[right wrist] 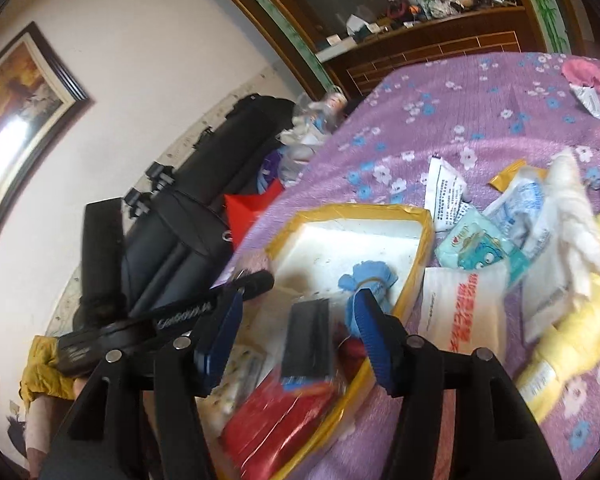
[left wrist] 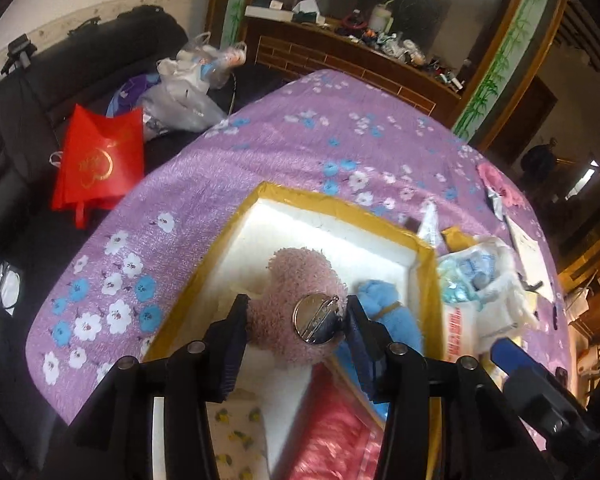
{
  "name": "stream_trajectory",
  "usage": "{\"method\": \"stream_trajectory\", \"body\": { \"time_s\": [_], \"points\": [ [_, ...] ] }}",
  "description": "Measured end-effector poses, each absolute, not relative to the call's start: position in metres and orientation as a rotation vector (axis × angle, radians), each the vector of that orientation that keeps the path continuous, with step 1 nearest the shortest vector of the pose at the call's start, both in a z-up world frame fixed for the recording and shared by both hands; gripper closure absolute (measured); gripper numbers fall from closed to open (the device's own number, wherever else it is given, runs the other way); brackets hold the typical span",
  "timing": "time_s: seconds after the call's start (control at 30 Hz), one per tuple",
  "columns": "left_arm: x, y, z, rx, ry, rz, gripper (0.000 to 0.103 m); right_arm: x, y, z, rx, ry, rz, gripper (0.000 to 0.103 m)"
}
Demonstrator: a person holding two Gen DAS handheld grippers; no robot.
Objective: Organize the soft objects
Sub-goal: 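Lower the pink puff and blue toy into the foam box and open both grippers, then withdraw both grippers from the foam box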
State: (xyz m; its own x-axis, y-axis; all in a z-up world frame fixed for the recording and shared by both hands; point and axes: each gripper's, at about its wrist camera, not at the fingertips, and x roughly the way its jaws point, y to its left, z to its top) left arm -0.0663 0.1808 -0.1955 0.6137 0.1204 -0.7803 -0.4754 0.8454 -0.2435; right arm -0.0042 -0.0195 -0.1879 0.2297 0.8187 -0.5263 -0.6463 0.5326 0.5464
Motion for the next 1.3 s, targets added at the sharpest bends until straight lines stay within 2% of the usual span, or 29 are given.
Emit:
{"method": "stream_trajectory", "body": {
  "time_s": [0.13, 0.17, 0.23, 0.3, 0.47, 0.7, 1.3],
  "points": [
    [-0.084, 0.15, -0.17, -0.404, 0.784, 0.329, 0.054, -0.016, -0.054, -0.182, 0.254, 0.849, 1.023, 0.043],
    [-0.087, 0.142, -0.166, -0.4, 0.779, 0.312, 0.05, -0.018, -0.066, -0.183, 0.263, 0.848, 1.015, 0.042],
    [-0.091, 0.125, -0.159, -0.403, 0.773, 0.257, 0.03, -0.02, -0.082, -0.186, 0.28, 0.852, 0.999, 0.04],
    [-0.096, 0.108, -0.154, -0.405, 0.761, 0.218, 0.024, -0.02, -0.101, -0.192, 0.3, 0.866, 0.98, 0.038],
    [-0.097, 0.06, -0.152, -0.367, 0.785, 0.137, 0.024, -0.021, -0.139, -0.206, 0.318, 0.885, 0.929, 0.034],
    [-0.081, 0.007, -0.173, -0.284, 0.857, 0.088, 0.024, -0.015, -0.18, -0.224, 0.354, 0.913, 0.857, 0.034],
    [-0.055, -0.007, -0.196, -0.28, 0.919, 0.092, 0.024, 0.001, -0.198, -0.24, 0.407, 0.943, 0.832, 0.034]
  ]
}}
